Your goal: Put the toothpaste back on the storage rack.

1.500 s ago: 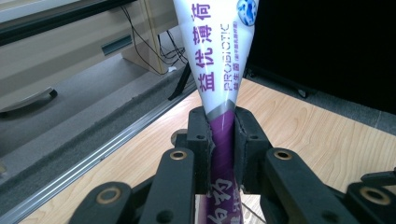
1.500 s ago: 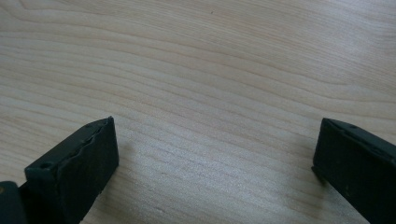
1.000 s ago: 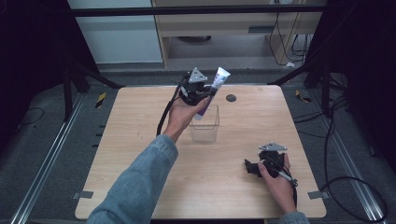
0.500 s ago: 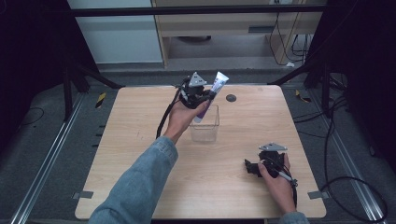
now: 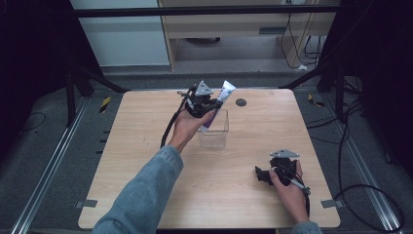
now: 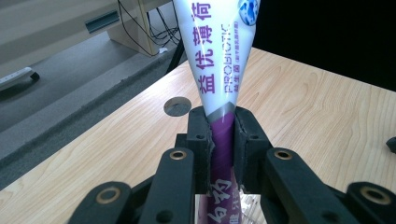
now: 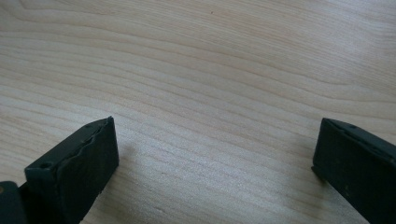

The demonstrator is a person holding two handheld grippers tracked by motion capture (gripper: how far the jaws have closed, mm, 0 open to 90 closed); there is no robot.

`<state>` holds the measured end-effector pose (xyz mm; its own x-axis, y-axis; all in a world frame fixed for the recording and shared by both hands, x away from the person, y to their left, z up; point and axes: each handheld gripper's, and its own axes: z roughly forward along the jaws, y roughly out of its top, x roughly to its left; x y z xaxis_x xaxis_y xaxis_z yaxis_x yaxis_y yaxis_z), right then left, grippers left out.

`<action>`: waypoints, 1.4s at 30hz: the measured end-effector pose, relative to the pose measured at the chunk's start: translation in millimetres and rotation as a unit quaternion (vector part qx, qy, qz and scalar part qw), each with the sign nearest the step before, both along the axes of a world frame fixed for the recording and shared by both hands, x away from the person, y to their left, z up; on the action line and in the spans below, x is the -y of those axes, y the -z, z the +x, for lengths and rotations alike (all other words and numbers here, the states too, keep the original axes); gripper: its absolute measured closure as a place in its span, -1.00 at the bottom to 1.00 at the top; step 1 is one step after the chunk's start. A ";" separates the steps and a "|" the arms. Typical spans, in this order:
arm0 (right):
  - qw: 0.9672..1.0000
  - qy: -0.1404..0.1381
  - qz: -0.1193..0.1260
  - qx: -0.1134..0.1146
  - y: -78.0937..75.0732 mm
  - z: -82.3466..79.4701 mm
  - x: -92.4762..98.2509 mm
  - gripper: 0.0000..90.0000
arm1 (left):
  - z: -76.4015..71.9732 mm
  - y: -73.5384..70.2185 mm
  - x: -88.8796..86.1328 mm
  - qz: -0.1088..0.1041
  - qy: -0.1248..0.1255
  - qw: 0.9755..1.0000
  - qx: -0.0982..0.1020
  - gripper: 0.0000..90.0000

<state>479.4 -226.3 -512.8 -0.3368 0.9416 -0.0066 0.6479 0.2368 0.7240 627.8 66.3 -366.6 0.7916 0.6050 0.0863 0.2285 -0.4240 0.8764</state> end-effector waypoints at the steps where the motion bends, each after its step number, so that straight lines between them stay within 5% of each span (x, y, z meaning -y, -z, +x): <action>1: 1.000 0.000 0.000 0.000 0.0 0.0 0.0 -0.99 | -0.2 0.5 -0.2 0.000 0.000 1.000 0.000 0.74; 21: 1.000 0.000 0.001 0.000 0.1 0.0 -0.2 -0.99 | -2.4 13.7 -5.1 0.008 -0.003 1.000 -0.005 0.74; 42: 1.000 0.000 0.000 -0.001 0.0 -0.1 0.0 -0.99 | -10.2 25.3 1.4 0.057 0.005 0.998 -0.013 0.74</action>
